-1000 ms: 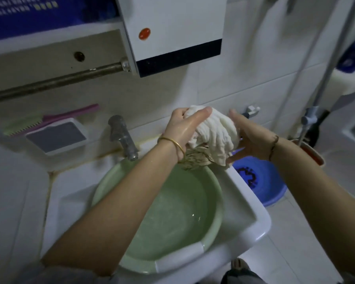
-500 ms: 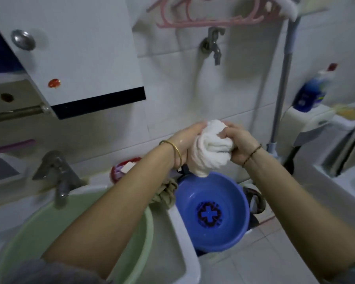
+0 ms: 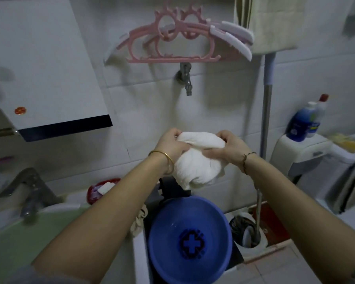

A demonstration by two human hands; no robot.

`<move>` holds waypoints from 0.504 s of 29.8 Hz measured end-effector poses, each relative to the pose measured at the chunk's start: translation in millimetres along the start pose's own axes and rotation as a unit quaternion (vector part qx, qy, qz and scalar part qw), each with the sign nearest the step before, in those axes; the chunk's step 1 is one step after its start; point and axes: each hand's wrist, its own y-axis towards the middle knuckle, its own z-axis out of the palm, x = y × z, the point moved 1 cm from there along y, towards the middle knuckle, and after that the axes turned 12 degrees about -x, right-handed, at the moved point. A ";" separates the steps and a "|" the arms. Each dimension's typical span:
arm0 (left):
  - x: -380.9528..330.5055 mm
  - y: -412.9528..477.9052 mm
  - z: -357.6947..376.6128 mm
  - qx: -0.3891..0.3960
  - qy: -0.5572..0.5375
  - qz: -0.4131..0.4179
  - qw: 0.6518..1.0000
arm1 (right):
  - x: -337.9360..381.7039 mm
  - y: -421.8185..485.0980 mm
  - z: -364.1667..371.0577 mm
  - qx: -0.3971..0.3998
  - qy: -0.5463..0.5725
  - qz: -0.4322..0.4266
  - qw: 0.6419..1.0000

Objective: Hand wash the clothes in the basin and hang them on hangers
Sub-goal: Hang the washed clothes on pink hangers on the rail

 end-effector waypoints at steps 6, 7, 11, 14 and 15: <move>-9.5 1.7 0.5 -0.005 -0.044 -0.011 0.999 | 21.6 5.5 -14.3 0.110 -0.116 -0.047 0.986; -11.3 3.0 -0.1 -0.004 -0.043 -0.008 0.999 | 25.3 6.8 -16.6 0.109 -0.107 -0.053 0.987; -18.6 5.3 3.6 0.014 -0.018 0.012 1.000 | 27.9 11.4 -18.7 0.032 -0.064 -0.078 0.994; -22.9 9.5 5.3 0.067 0.023 0.019 0.997 | 26.6 11.0 -18.9 -0.005 0.061 -0.088 0.994; -24.0 11.8 4.9 0.091 0.042 0.020 0.995 | 26.6 12.3 -21.5 -0.013 0.080 -0.092 0.992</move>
